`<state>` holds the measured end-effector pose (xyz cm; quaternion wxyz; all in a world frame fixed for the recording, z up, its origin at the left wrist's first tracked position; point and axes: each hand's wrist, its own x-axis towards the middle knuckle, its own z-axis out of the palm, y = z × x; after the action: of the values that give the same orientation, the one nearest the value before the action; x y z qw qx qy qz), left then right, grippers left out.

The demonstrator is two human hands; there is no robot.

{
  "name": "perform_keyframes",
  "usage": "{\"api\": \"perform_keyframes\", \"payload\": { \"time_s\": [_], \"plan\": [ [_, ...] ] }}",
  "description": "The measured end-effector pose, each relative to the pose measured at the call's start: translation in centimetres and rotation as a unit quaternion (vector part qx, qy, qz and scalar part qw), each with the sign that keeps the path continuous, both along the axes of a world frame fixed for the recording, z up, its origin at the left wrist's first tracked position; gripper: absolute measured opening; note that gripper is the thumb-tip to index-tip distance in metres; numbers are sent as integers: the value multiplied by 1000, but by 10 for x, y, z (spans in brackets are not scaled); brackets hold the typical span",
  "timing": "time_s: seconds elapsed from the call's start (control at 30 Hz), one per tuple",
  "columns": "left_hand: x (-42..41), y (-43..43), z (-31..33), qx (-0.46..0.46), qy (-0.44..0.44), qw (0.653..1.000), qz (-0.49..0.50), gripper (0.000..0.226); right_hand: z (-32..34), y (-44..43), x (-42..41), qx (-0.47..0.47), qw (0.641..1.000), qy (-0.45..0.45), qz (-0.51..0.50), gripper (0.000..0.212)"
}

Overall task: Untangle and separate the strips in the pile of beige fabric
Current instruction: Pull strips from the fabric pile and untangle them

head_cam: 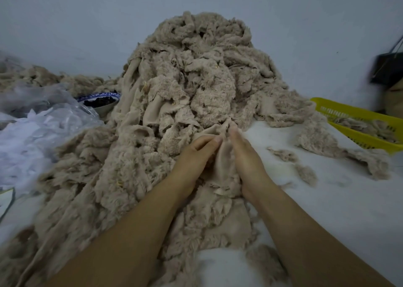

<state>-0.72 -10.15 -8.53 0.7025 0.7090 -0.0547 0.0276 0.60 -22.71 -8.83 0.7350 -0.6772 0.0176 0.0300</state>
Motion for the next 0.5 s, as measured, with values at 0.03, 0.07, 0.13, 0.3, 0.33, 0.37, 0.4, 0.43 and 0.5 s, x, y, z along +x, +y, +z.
{"api": "perform_keyframes", "payload": {
  "time_s": [0.03,0.07,0.13,0.3,0.33,0.37,0.4,0.43,0.5],
  "plan": [
    [2,-1,0,-19,8,1000,4,17,-2,2,-1,-23,1000,-17,9,39],
    [3,-1,0,-36,21,999,7,17,-6,3,-1,-46,998,-27,15,27],
    [3,-2,0,-75,53,996,2,24,-6,4,-4,-82,996,-43,20,15],
    [10,3,2,-214,92,973,-11,30,-8,8,-10,-122,988,-74,60,38],
    [10,5,3,-231,103,967,-13,29,-9,9,-10,-132,987,-74,61,42],
    [11,6,4,-240,112,964,-15,22,-8,9,-10,-138,986,-69,57,44],
    [11,8,4,-250,122,960,-11,17,-7,8,-10,-139,987,-60,48,55],
    [13,9,5,-272,130,953,0,19,-6,7,-9,-132,989,-45,37,64],
    [16,14,6,-351,142,925,41,20,-3,3,-7,-94,995,-14,15,70]
  ]
}}
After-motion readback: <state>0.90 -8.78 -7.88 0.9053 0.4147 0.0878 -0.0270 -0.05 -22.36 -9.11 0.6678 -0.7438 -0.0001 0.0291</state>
